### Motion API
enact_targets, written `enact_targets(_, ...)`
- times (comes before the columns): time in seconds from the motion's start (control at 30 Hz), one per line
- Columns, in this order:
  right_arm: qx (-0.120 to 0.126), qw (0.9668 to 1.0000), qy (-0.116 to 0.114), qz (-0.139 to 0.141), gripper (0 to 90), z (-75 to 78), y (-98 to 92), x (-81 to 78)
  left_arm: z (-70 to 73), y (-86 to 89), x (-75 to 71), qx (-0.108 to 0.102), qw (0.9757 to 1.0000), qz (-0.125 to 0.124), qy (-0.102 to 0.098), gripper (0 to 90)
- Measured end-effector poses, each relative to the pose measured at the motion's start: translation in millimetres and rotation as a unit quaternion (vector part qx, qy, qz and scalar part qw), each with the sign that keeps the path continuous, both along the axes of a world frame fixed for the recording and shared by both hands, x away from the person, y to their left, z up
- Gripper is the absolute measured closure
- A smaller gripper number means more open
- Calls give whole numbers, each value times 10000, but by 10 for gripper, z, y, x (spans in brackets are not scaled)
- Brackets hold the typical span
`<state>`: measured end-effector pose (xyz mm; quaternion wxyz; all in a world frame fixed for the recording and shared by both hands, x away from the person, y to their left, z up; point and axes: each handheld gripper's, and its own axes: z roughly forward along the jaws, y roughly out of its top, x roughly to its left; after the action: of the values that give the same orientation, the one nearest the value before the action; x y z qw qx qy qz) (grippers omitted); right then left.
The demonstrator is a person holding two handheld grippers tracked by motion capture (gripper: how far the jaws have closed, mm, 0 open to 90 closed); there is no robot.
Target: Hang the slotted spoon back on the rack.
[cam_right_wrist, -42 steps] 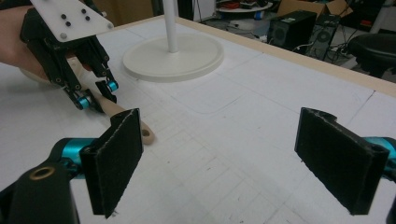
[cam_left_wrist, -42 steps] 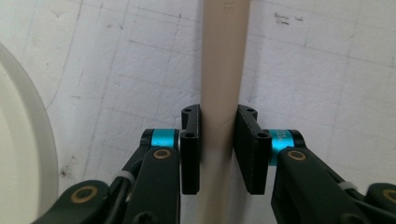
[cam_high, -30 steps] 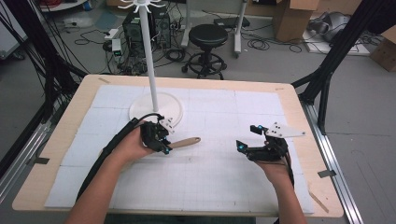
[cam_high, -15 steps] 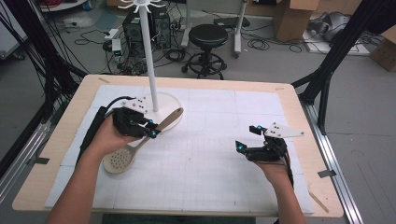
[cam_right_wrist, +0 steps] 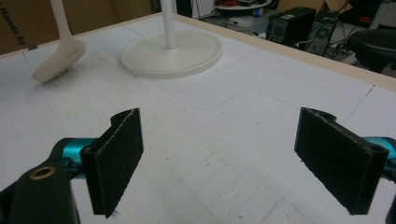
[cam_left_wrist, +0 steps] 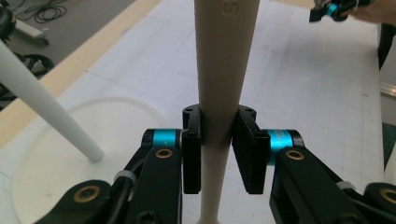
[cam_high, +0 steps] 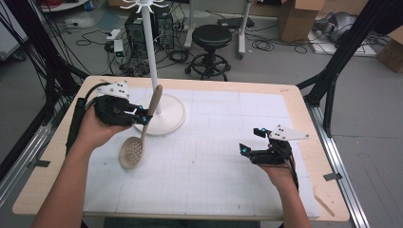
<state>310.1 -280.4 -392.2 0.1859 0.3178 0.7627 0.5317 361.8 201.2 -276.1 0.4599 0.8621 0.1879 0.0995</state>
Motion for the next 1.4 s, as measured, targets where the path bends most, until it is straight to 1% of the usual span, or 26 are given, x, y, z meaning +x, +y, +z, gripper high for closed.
enact_targets(0.23,9,10000,9,5,144,1,2,-1,231,127,21,-377,9991,126,-120,739)
enact_targets(0.37,15,10000,16,6,144,1,-1,0,338,149,49,-452,9987,166,-158,740)
enact_targets(0.43,11,10000,-1,12,145,-2,1,3,395,155,72,-488,9985,197,-143,740)
enact_targets(0.53,1,10000,-2,12,145,-3,1,6,484,160,117,-518,9983,214,-127,739)
enact_targets(0.73,14,10000,-6,13,145,-2,-5,6,679,142,192,-526,9980,308,-189,739)
enact_targets(0.77,15,10000,-6,20,145,-2,-5,6,722,144,212,-503,9980,322,-190,740)
enact_targets(0.9,30,10000,13,16,145,0,-3,3,851,145,262,-490,9975,455,-231,740)
enact_targets(0.97,22,10000,-16,6,145,-1,-8,8,925,144,291,-482,9971,545,-240,740)
enact_targets(1.0,25,10000,-14,7,145,-1,-8,8,959,149,308,-431,9972,559,-266,740)
enact_targets(1.03,22,10000,-12,-6,145,-2,-11,9,985,143,319,-455,9968,608,-268,740)
enact_targets(1.17,44,10000,13,-10,145,-1,-15,7,1077,140,364,-402,9965,674,-291,740)
enact_targets(1.33,64,10000,-3,-10,145,3,-24,1,1161,234,439,-451,9952,816,-281,740)
enact_targets(1.4,66,10000,19,-11,145,1,-30,0,1190,299,480,-430,9948,879,-272,740)
